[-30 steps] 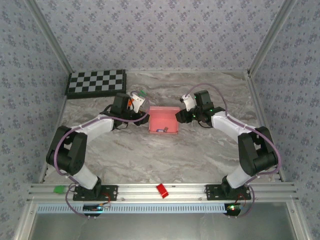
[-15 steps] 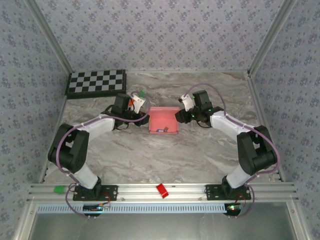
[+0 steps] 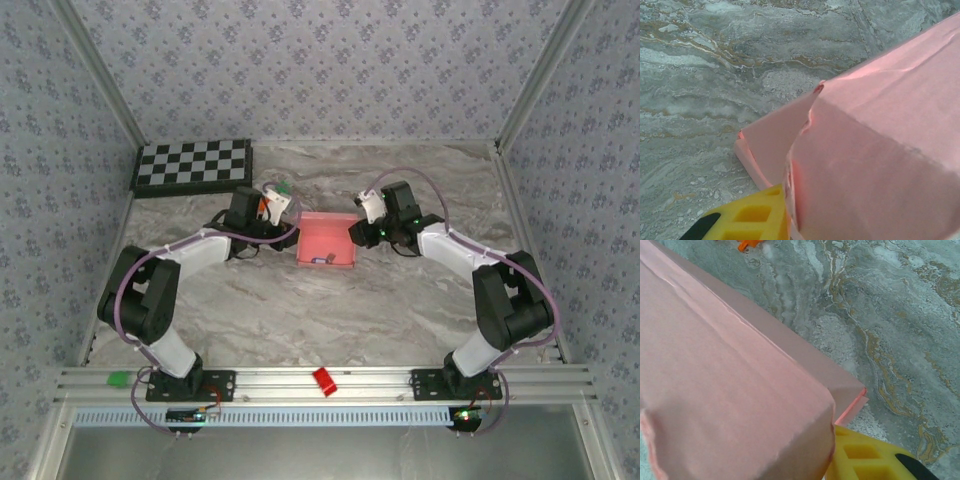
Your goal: Fold the paper box
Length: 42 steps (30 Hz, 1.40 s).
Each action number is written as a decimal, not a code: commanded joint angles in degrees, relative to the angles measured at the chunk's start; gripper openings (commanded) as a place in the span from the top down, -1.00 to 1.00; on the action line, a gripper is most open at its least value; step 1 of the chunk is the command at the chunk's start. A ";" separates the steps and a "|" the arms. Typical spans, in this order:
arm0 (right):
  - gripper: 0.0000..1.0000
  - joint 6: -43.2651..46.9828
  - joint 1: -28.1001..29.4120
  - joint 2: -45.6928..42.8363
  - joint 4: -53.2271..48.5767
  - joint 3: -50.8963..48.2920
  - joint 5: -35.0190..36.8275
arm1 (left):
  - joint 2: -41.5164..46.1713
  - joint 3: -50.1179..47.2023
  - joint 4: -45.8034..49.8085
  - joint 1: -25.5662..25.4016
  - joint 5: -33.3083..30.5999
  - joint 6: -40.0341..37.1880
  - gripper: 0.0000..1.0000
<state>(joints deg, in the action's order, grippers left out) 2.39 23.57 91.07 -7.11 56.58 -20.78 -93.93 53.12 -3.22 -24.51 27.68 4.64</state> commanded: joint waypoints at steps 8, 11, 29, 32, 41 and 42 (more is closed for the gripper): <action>0.49 -0.29 0.77 0.25 -0.79 0.47 4.42 | -0.20 -0.04 -2.68 -0.42 -3.85 1.25 0.60; 0.52 -0.28 0.83 0.35 -0.84 0.43 4.41 | -0.48 -0.10 -3.35 -0.49 -3.96 1.57 0.65; 0.71 -5.00 2.90 -1.86 4.65 -3.90 9.32 | 1.03 -4.43 -9.43 -5.05 -11.23 3.25 0.95; 0.72 -6.05 3.65 -2.60 6.95 -5.86 10.95 | 1.35 -5.86 -11.55 -5.74 -12.66 4.22 0.95; 0.72 -7.05 5.56 -4.36 10.19 -8.90 15.46 | 2.44 -6.33 -12.36 -6.84 -13.75 5.21 0.90; 0.72 -7.14 5.69 -4.34 10.22 -9.01 15.89 | 2.48 -6.13 -12.29 -6.90 -13.63 5.37 0.88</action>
<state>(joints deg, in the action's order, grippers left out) -3.66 28.36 87.64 2.94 48.49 -5.91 -92.99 46.96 -15.66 -30.52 12.99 9.10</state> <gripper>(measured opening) 0.143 0.054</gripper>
